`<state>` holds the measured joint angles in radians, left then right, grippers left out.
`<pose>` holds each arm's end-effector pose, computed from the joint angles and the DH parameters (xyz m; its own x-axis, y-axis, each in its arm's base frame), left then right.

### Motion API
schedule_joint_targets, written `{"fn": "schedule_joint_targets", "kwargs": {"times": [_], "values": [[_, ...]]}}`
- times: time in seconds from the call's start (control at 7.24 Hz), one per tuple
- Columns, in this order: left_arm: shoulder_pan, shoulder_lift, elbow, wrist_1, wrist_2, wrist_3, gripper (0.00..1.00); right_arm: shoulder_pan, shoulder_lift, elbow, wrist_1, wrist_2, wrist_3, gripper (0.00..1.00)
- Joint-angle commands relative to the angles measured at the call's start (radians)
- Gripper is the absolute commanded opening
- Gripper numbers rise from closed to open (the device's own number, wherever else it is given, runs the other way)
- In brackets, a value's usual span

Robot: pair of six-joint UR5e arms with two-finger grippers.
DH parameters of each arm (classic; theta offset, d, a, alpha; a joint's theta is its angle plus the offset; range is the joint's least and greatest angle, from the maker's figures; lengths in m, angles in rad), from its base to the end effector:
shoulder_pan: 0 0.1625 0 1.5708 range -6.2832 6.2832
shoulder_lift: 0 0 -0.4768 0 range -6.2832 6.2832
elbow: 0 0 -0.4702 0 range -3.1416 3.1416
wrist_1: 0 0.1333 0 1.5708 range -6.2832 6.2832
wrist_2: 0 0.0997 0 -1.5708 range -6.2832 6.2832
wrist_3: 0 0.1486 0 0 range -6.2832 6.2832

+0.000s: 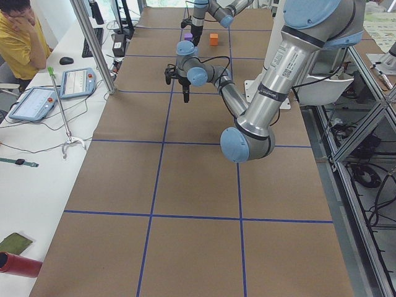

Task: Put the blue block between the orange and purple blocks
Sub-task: 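Carry the light blue cube with the right gripper between the purple and orange cubes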

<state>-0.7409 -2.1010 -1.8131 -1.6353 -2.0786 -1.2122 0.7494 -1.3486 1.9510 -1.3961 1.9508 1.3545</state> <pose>0.5056 -0.5452 0.2586 0.5762 -0.1114 -0.8097 0.1293 0.9906 -0.0443 -0.4302 -0.5071 0.3896 0.6047 0.2904 0.7416 -0.3199 0.9413 -0.1078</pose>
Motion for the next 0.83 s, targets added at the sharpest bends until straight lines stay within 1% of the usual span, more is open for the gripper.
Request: {"fn": "schedule_joint_targets", "kwargs": {"times": [0.0,0.14,0.41,0.55,0.69], "values": [[0.0,-0.001,0.0,0.0,0.0,-0.003,1.0,0.117,-0.149,0.029,0.008,0.061,-0.205,0.0],[0.0,-0.001,0.0,0.0,0.0,-0.007,1.0,0.169,-0.202,0.025,0.014,0.098,-0.297,0.0],[0.002,-0.005,-0.002,0.0,0.0,-0.012,1.0,0.188,-0.286,0.006,0.055,0.123,-0.325,0.0],[0.0,-0.005,-0.003,0.002,0.0,-0.012,1.0,0.205,-0.314,0.003,0.072,0.192,-0.328,0.0],[0.0,-0.004,-0.009,0.002,0.0,-0.012,1.0,0.214,-0.319,-0.012,0.074,0.207,-0.331,0.0]]}}
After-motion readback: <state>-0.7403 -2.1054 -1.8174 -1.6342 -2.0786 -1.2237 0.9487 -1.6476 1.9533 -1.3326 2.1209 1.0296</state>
